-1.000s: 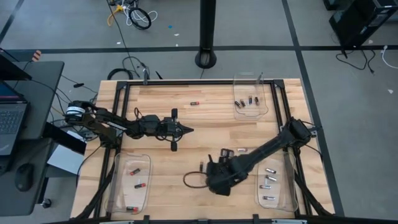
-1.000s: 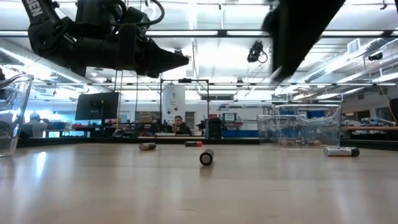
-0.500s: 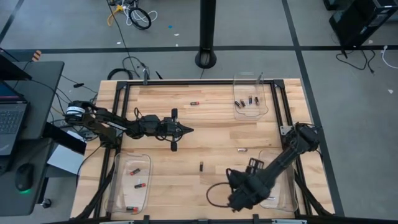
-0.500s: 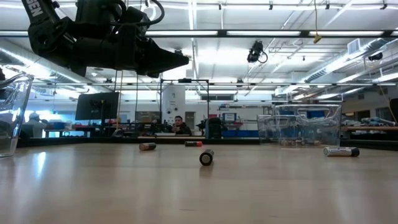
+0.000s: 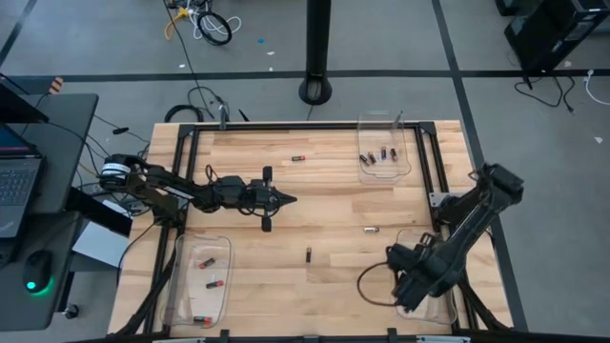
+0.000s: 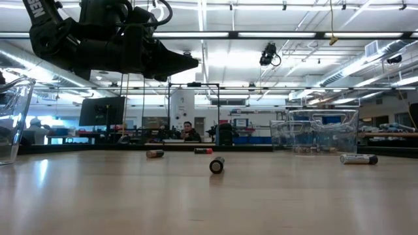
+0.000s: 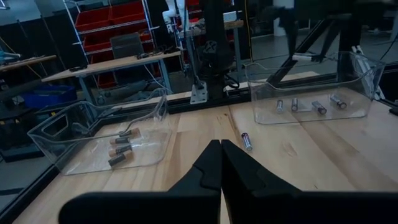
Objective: Sort batteries
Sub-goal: Put the white battery into the bottom right transparent bin
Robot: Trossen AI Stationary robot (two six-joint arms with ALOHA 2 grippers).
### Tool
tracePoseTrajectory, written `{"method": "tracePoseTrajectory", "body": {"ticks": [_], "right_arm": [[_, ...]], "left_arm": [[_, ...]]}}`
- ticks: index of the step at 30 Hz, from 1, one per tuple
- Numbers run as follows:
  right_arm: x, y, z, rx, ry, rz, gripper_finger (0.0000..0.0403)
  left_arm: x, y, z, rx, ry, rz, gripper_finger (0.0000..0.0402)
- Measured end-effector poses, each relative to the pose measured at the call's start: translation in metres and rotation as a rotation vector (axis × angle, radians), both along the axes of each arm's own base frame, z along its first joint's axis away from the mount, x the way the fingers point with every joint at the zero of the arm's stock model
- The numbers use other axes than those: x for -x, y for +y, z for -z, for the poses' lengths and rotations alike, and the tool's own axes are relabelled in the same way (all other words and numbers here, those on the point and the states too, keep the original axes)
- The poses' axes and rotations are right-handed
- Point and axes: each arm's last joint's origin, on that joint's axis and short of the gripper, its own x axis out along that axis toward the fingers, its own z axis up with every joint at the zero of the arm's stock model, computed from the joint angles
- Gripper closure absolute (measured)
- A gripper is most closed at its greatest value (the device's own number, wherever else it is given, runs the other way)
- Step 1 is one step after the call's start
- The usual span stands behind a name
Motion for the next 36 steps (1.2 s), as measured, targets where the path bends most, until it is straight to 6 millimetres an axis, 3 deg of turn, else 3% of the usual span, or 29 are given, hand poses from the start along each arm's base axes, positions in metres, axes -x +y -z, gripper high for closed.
{"method": "tracePoseTrajectory", "body": {"ticks": [7,15,28,36], "right_arm": [[0.021,-0.019,0.030,-0.107,-0.084,0.037,0.0170],[0.038,-0.016,0.057,-0.154,-0.151,0.070,0.0170],[0.057,-0.012,0.078,-0.102,-0.156,0.056,0.0170],[0.058,-0.013,0.087,-0.112,-0.172,0.066,0.0170]], "left_arm": [[0.000,0.000,0.000,0.001,0.002,0.000,0.0394],[0.000,0.000,0.000,0.008,0.001,0.000,0.0394],[0.000,0.000,0.000,0.016,0.001,0.000,0.0394],[0.000,0.000,0.000,0.016,0.001,0.000,0.0394]]}}
